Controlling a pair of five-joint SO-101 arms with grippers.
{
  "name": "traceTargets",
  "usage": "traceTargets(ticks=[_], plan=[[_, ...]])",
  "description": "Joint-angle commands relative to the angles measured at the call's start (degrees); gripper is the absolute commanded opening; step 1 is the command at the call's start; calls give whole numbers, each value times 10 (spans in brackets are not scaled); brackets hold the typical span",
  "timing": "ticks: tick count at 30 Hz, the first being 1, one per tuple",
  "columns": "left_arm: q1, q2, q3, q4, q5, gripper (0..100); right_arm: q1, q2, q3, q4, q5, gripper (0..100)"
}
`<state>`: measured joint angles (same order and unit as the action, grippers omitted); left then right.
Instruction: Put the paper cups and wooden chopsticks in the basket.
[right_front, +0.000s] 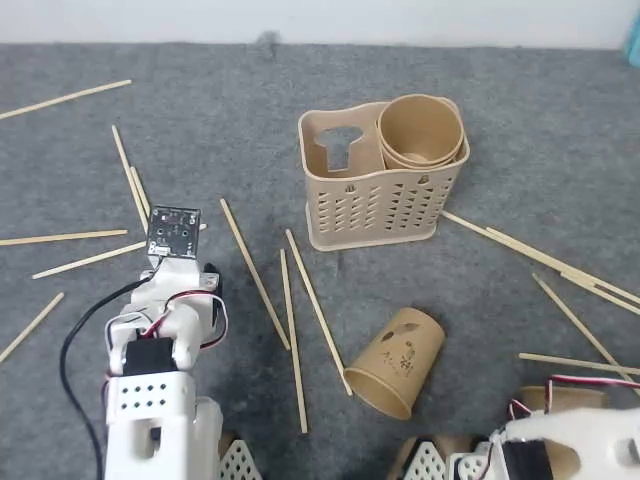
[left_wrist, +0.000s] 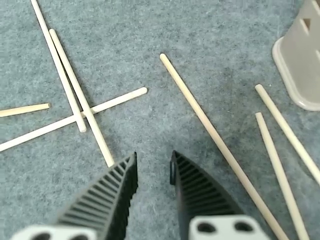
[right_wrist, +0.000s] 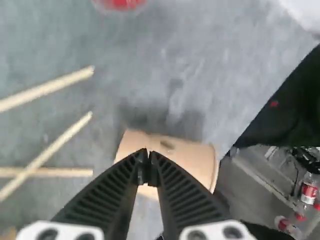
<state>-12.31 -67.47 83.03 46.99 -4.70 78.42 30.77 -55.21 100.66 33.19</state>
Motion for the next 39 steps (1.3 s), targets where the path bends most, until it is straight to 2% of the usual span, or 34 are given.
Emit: traceTargets(ticks=[1,9,17,39], plan=[[5,-10,-1,-14,-4,104,4,-53,69,23,66,9],[5,-10,-1,-14,-4,104,0,-35,142,7,82,9],[5,-10,-1,-14,-4,104,-1,51,142,-68,81,8],[1,-10,-1,-14,-4,104,-56,70,145,-66,78,8]])
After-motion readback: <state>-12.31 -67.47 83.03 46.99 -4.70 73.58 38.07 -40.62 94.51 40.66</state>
